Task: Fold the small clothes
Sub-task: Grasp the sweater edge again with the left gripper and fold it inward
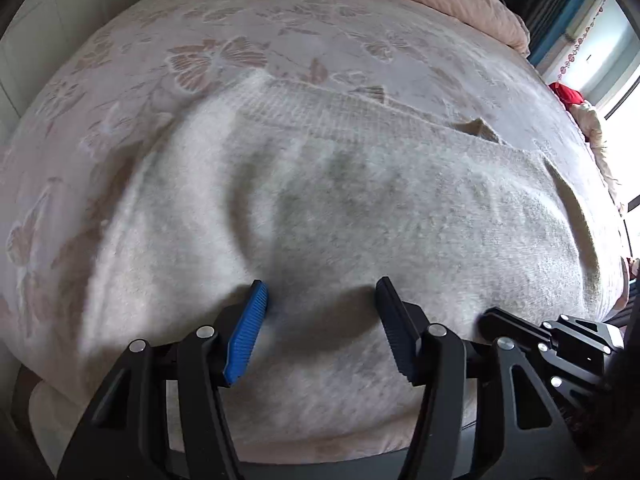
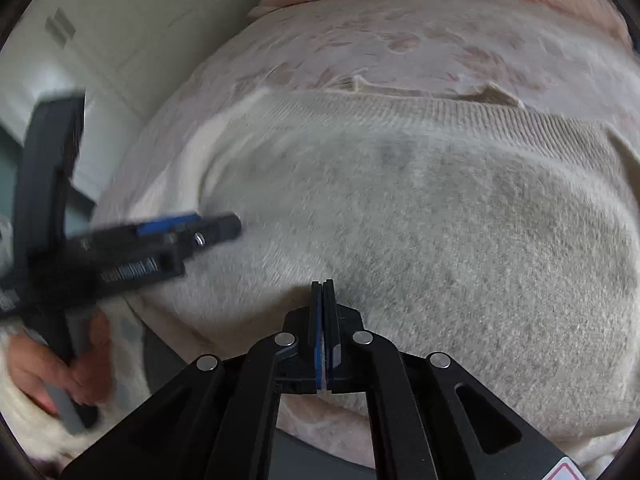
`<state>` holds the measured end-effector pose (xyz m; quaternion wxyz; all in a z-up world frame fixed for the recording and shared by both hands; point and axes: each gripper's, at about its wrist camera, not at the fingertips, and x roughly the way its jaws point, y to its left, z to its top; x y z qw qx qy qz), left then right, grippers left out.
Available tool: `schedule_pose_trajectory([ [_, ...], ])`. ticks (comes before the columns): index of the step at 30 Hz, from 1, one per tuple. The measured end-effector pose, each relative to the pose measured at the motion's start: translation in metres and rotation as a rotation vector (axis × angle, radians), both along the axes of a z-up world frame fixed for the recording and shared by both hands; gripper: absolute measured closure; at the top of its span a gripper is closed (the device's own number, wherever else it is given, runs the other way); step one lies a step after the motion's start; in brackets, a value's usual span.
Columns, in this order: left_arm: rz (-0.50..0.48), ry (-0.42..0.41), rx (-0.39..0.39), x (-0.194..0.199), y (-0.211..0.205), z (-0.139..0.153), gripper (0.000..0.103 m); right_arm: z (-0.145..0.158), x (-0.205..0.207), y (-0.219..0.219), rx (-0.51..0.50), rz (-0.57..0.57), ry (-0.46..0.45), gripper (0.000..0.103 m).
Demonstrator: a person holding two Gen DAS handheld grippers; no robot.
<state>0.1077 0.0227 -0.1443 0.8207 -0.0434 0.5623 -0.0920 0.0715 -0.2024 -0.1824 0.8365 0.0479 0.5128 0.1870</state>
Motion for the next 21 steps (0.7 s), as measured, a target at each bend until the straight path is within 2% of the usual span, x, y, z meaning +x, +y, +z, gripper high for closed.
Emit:
schedule_pose_trajectory([
  [1,0.011,0.009,-0.003,-0.002,0.012,-0.001,0.048,-0.002,-0.003,-0.020,0.011,-0.026,0.009,0.103],
  [3,0.021,0.021,-0.016,-0.006,0.033,-0.004,0.048,-0.011,-0.019,-0.087,0.025,-0.179,0.050,0.103],
  [4,0.021,0.025,-0.040,-0.009,0.046,-0.008,0.051,-0.015,-0.027,-0.113,0.062,-0.226,0.072,0.103],
  [6,0.008,0.013,-0.052,-0.017,0.056,-0.009,0.054,-0.024,-0.048,-0.172,0.058,-0.376,0.119,0.103],
  [9,-0.016,-0.009,-0.005,-0.021,0.050,-0.008,0.054,-0.024,-0.074,-0.212,0.110,-0.495,0.151,0.103],
  [11,-0.003,-0.009,0.017,-0.022,0.043,-0.004,0.055,-0.011,-0.073,-0.199,0.080,-0.499,0.147,0.103],
  [14,0.013,-0.016,-0.004,-0.020,0.034,0.011,0.050,0.024,-0.037,-0.153,0.003,-0.390,0.038,0.101],
  [16,0.009,-0.023,0.051,-0.016,0.029,0.011,0.046,0.034,-0.004,-0.131,0.032,-0.351,0.012,0.101],
  [18,0.017,0.019,0.093,-0.011,0.029,0.000,0.045,0.034,0.034,-0.108,0.031,-0.315,-0.006,0.101],
  [20,0.060,0.031,0.028,-0.009,0.040,-0.004,0.045,0.014,0.072,-0.101,-0.068,-0.283,0.015,0.101],
  [21,0.072,0.037,0.010,-0.008,0.043,-0.001,0.047,0.003,0.088,-0.103,-0.156,-0.301,0.034,0.103],
])
